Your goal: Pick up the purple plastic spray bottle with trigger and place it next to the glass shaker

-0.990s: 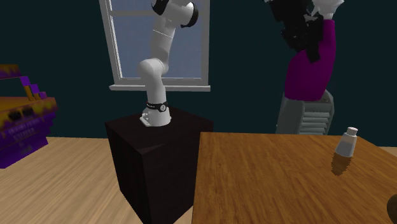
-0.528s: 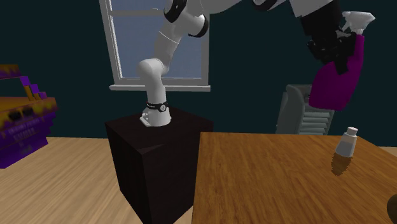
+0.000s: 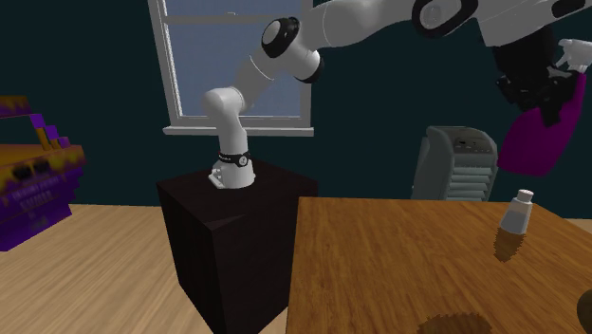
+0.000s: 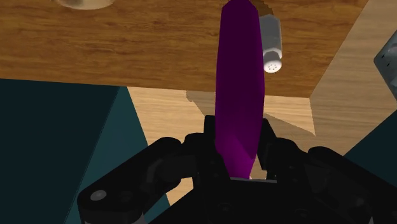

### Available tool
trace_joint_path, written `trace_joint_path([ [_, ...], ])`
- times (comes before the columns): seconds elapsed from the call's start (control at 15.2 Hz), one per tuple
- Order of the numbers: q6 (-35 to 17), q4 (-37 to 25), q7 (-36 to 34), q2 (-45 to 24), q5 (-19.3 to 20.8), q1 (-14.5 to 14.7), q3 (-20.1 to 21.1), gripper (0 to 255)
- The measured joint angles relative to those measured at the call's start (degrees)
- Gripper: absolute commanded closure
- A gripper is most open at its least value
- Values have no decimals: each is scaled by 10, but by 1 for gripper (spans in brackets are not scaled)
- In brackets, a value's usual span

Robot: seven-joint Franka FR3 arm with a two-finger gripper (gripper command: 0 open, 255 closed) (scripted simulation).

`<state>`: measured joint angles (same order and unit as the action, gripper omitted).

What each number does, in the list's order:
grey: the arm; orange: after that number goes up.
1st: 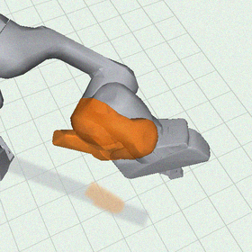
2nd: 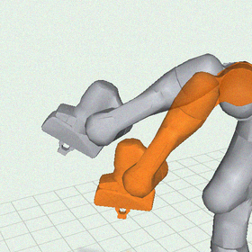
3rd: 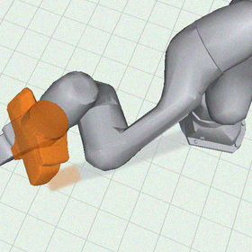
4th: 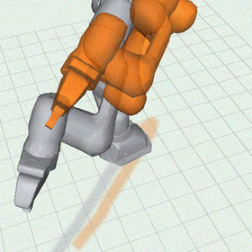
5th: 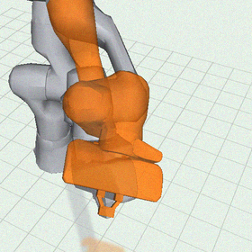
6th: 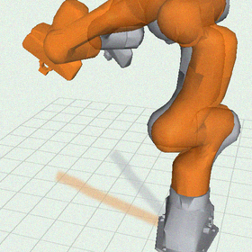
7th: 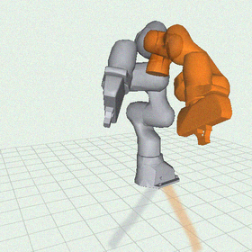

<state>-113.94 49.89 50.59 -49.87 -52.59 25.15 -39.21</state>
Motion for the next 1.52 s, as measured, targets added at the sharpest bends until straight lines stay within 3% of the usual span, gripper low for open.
trace_joint_path([
  [0.13,12,-69,-25,-43,-4,-24,9,255],
  [1.52,-108,60,54,-61,-41,15,32,255],
])
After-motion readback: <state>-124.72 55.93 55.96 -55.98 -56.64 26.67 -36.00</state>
